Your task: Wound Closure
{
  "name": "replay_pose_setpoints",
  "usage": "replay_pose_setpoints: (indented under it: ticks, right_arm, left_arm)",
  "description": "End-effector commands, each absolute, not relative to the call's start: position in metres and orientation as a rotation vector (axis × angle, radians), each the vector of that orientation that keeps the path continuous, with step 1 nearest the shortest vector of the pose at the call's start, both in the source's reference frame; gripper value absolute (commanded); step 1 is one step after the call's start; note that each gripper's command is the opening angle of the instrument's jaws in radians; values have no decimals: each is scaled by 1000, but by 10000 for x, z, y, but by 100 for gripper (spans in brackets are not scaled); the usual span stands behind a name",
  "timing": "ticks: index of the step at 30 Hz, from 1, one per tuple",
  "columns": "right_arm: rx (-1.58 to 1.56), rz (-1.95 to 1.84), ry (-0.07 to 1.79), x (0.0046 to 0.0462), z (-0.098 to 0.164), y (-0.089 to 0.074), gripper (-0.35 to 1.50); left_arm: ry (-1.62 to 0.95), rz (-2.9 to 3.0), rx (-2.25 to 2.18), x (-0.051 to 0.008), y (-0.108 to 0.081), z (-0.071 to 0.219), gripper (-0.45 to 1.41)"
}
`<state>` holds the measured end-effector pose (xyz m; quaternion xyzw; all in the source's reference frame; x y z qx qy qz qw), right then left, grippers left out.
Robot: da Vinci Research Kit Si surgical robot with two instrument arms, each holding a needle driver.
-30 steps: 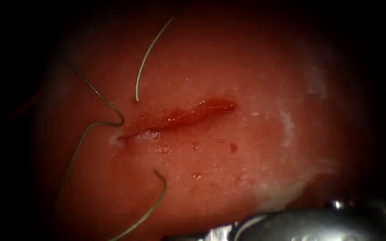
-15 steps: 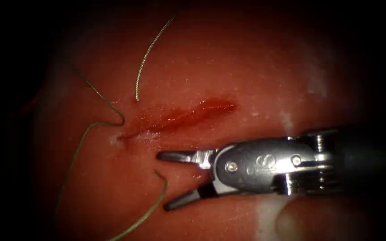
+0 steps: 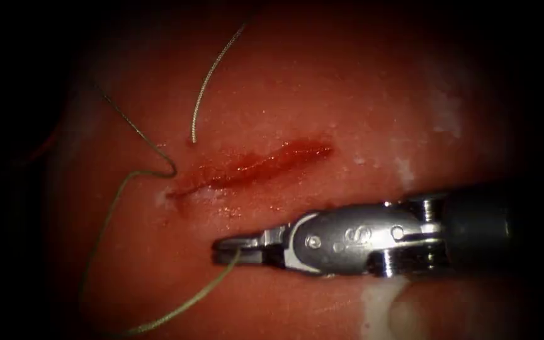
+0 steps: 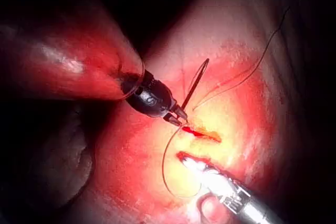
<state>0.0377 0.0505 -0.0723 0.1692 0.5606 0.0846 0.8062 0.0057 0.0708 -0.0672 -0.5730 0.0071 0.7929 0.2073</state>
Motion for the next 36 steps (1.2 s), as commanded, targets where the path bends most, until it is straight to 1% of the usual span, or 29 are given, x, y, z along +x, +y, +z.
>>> replay_pose_setpoints:
  ticks: [1, 7, 25, 26, 27, 28, 29, 31, 33, 34, 36]
  right_arm:
    - [431, 259, 1186, 378, -732, 498, -35]
    - [486, 270, 1174, 386, -760, 482, -35]
    - [663, 108, 1195, 414, -884, 423, -35]
    - [640, 65, 1211, 416, -884, 424, 0]
    - [605, 62, 1214, 417, -883, 426, 42]
    - [576, 73, 1210, 418, -881, 429, 76]
    - [526, 106, 1197, 417, -875, 436, 116]
    - [507, 125, 1193, 415, -868, 443, 128]
    - [499, 138, 1189, 404, -859, 452, 131]
    - [500, 136, 1192, 397, -857, 453, 121]
    - [505, 130, 1197, 383, -856, 454, 88]
  left_arm:
    - [17, 2207, -1596, 52, 704, -666, -35]
    - [16, 2207, -1598, 51, 704, -665, -35]
    - [15, 2210, -1603, 50, 701, -662, -35]
    - [15, 2210, -1603, 50, 701, -662, -35]
    - [15, 2210, -1603, 50, 701, -662, -35]
    - [15, 2210, -1603, 50, 701, -662, -35]
    - [15, 2210, -1603, 50, 701, -662, -35]
    - [14, 2210, -1603, 50, 701, -662, -35]
    - [14, 2210, -1604, 51, 701, -662, -35]
    - [14, 2210, -1604, 51, 701, -662, -35]
    - [14, 2210, -1604, 51, 701, -662, -35]
